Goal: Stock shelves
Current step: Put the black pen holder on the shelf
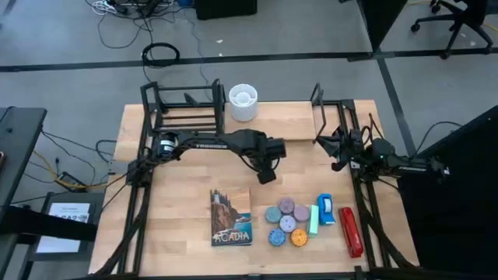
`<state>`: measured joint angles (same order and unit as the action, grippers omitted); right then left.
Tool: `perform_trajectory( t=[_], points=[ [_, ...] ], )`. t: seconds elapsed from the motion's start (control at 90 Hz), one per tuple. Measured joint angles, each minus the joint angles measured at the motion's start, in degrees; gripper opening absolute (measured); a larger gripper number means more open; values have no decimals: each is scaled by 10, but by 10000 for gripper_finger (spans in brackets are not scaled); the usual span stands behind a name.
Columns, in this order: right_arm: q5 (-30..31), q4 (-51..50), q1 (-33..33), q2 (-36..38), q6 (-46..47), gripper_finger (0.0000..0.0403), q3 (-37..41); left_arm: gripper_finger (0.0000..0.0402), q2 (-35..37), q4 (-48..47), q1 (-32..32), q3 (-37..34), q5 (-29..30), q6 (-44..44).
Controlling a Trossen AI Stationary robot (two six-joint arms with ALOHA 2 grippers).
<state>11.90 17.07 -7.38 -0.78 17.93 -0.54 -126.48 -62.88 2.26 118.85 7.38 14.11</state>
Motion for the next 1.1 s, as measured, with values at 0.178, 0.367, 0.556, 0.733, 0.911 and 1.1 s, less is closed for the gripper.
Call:
perform_trajectory(
  t=[0.178, 0.367, 0.556, 0.733, 0.911, 1.1],
  points=[
    [-12, -26, 0, -1, 41, 7, 0, 140, 1, -3, 0, 0, -49, 21],
    [-15, -94, 2, -29, 256, 1, -35, 193, 20, -62, -1, 59, -55, 71],
    [-71, -88, 4, -125, 311, 0, -77, 198, 47, -129, -6, 162, 26, 137],
    [-115, -127, 3, -281, 199, 0, -224, 198, 142, -126, -30, 82, 91, 189],
    [-208, -291, 3, -466, 89, 0, -401, 198, 228, -98, -53, -52, 161, 250],
    [-350, -326, 4, -636, -3, 0, -530, 197, 340, 25, -68, -242, 160, 304]
  ],
)
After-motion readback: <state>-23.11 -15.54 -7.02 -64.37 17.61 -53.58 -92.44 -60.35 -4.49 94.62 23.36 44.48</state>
